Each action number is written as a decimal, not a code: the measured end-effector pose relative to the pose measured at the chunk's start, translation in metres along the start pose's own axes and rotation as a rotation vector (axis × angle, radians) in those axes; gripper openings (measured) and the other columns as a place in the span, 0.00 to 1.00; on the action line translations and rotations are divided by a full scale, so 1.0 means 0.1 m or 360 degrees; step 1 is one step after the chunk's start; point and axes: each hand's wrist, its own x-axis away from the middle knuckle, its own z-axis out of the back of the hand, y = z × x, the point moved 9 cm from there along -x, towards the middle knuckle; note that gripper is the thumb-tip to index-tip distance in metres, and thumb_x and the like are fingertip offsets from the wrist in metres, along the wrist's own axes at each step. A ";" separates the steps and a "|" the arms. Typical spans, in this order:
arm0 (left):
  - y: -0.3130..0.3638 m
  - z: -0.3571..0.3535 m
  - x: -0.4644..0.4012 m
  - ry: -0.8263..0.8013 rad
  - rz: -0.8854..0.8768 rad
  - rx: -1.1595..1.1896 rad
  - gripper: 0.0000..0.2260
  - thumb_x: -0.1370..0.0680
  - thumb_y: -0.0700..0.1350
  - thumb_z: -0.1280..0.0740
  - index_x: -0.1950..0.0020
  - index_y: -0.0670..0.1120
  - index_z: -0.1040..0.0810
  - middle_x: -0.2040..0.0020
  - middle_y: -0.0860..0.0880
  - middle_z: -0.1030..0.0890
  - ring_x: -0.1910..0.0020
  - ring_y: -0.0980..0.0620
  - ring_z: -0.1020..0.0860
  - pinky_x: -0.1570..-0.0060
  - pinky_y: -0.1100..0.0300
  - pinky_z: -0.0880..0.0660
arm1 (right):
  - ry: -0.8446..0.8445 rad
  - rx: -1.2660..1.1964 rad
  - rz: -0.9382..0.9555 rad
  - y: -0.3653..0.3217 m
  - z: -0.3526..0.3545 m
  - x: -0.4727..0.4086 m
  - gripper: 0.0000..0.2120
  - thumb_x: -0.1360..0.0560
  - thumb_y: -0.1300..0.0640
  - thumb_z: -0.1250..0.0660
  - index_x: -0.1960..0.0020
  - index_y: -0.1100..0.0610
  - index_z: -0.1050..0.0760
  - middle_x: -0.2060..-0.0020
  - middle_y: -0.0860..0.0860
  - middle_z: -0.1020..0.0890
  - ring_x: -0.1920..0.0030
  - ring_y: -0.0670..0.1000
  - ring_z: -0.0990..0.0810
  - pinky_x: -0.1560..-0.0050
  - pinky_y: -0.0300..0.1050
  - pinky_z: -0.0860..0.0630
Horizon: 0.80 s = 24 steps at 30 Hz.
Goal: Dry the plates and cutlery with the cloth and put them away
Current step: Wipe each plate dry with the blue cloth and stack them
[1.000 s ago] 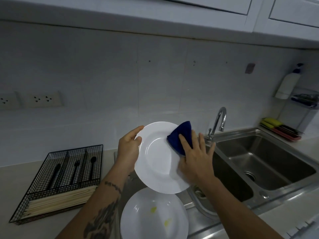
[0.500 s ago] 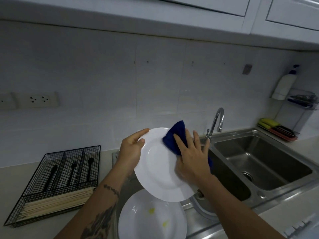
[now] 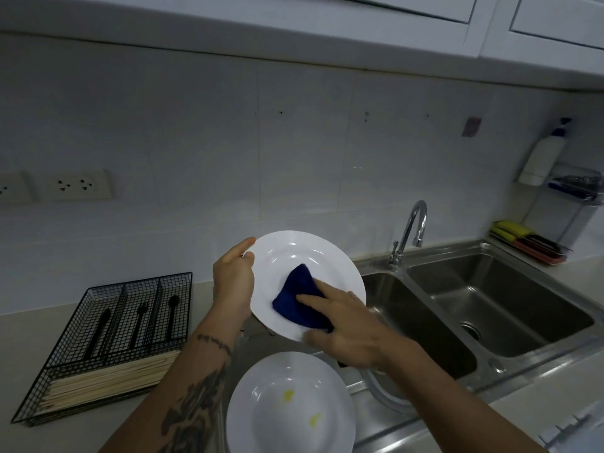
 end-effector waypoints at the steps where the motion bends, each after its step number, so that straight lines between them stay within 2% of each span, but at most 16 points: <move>1: -0.02 0.01 0.00 0.0027 0.0019 -0.0006 0.18 0.19 0.37 0.42 0.36 0.53 0.21 0.43 0.52 0.21 0.53 0.52 0.22 0.62 0.60 0.24 | -0.0052 0.0081 0.0002 -0.02 -0.01 0.02 0.35 0.28 0.41 0.34 0.25 0.44 0.42 0.26 0.42 0.42 0.30 0.49 0.40 0.27 0.53 0.43; 2: -0.03 0.02 0.01 0.0046 0.0041 -0.0013 0.18 0.19 0.36 0.42 0.36 0.52 0.21 0.46 0.53 0.22 0.55 0.53 0.22 0.64 0.61 0.25 | -0.0061 0.0196 0.0001 -0.02 0.00 0.02 0.38 0.30 0.41 0.30 0.25 0.43 0.43 0.26 0.43 0.41 0.31 0.49 0.39 0.28 0.52 0.41; 4: -0.06 0.02 0.01 0.0055 0.0067 -0.0033 0.19 0.20 0.36 0.43 0.35 0.53 0.23 0.50 0.55 0.22 0.57 0.52 0.22 0.64 0.59 0.24 | 0.0001 0.0347 0.0016 0.00 0.07 -0.03 0.39 0.33 0.51 0.27 0.26 0.43 0.40 0.28 0.45 0.36 0.33 0.51 0.33 0.32 0.50 0.34; 7: -0.03 -0.01 -0.03 -0.0050 0.0004 -0.0191 0.15 0.19 0.39 0.42 0.37 0.53 0.22 0.42 0.49 0.21 0.51 0.48 0.22 0.57 0.55 0.21 | 0.0139 0.0277 0.0061 0.04 0.24 -0.06 0.37 0.36 0.62 0.32 0.29 0.44 0.33 0.33 0.44 0.28 0.38 0.50 0.27 0.39 0.48 0.27; 9: 0.02 -0.07 -0.03 -0.0236 -0.0065 -0.0241 0.11 0.18 0.42 0.42 0.44 0.51 0.20 0.40 0.47 0.23 0.46 0.45 0.23 0.55 0.55 0.22 | 0.0260 0.0236 0.0098 0.07 0.37 -0.07 0.35 0.35 0.65 0.33 0.30 0.45 0.30 0.34 0.44 0.26 0.38 0.48 0.27 0.39 0.48 0.26; 10: 0.04 -0.11 -0.02 -0.0372 -0.0119 -0.0246 0.11 0.17 0.43 0.42 0.47 0.50 0.20 0.39 0.47 0.24 0.42 0.45 0.24 0.50 0.54 0.22 | 0.0321 0.0209 0.0123 0.07 0.43 -0.07 0.34 0.34 0.66 0.33 0.30 0.46 0.30 0.35 0.44 0.25 0.39 0.47 0.26 0.38 0.48 0.26; 12: 0.09 -0.18 0.05 -0.0684 -0.0286 -0.0333 0.11 0.18 0.49 0.41 0.49 0.49 0.20 0.33 0.52 0.30 0.34 0.52 0.30 0.38 0.55 0.28 | 0.0414 0.0103 0.0172 0.08 0.51 -0.06 0.33 0.34 0.68 0.34 0.32 0.47 0.27 0.36 0.44 0.23 0.39 0.46 0.25 0.38 0.47 0.26; 14: 0.09 -0.23 0.11 -0.0919 -0.0417 -0.0539 0.10 0.22 0.51 0.38 0.49 0.49 0.20 0.30 0.55 0.33 0.32 0.58 0.33 0.39 0.63 0.33 | 0.0469 -0.0022 0.0165 0.14 0.57 -0.06 0.32 0.35 0.70 0.35 0.34 0.49 0.25 0.38 0.44 0.22 0.41 0.45 0.25 0.38 0.45 0.26; 16: 0.07 -0.24 0.10 -0.0921 -0.0527 -0.0783 0.05 0.20 0.45 0.36 0.49 0.48 0.20 0.33 0.55 0.28 0.32 0.56 0.32 0.41 0.66 0.34 | 0.0518 -0.0120 0.0104 0.22 0.63 -0.05 0.31 0.35 0.70 0.35 0.35 0.49 0.24 0.40 0.44 0.22 0.42 0.43 0.25 0.39 0.43 0.26; 18: 0.12 -0.24 0.07 -0.0781 -0.0652 -0.0925 0.06 0.19 0.43 0.36 0.50 0.49 0.19 0.42 0.56 0.22 0.35 0.57 0.31 0.39 0.62 0.35 | 0.0555 -0.0246 0.0004 0.31 0.67 -0.05 0.31 0.34 0.70 0.32 0.34 0.50 0.25 0.40 0.43 0.23 0.43 0.43 0.26 0.39 0.44 0.25; 19: 0.15 -0.24 0.07 -0.0717 -0.0671 -0.0895 0.06 0.20 0.45 0.35 0.53 0.51 0.19 0.48 0.56 0.21 0.40 0.57 0.28 0.41 0.59 0.34 | 0.0577 -0.0296 -0.0044 0.35 0.67 -0.05 0.32 0.34 0.69 0.30 0.33 0.50 0.27 0.39 0.44 0.24 0.42 0.43 0.27 0.39 0.44 0.26; 21: 0.21 -0.22 0.06 -0.0616 -0.0647 -0.0765 0.08 0.22 0.49 0.35 0.60 0.52 0.21 0.60 0.55 0.21 0.56 0.54 0.24 0.53 0.58 0.29 | 0.0639 -0.0336 -0.0111 0.40 0.67 -0.04 0.34 0.34 0.66 0.27 0.30 0.50 0.30 0.35 0.45 0.27 0.40 0.42 0.31 0.35 0.40 0.32; 22: 0.22 -0.23 0.05 -0.0577 -0.0640 -0.0741 0.09 0.21 0.47 0.35 0.61 0.52 0.22 0.62 0.55 0.21 0.60 0.53 0.24 0.57 0.58 0.29 | 0.0674 -0.0340 -0.0135 0.42 0.66 -0.03 0.35 0.33 0.65 0.27 0.28 0.50 0.32 0.32 0.45 0.28 0.39 0.42 0.33 0.34 0.39 0.35; 24: 0.23 -0.26 0.06 -0.0544 -0.0630 -0.0769 0.11 0.20 0.44 0.35 0.61 0.52 0.21 0.62 0.53 0.21 0.61 0.52 0.24 0.59 0.57 0.28 | 0.0763 -0.0353 -0.0200 0.47 0.66 0.00 0.35 0.30 0.65 0.29 0.26 0.50 0.35 0.30 0.45 0.32 0.35 0.42 0.35 0.31 0.40 0.39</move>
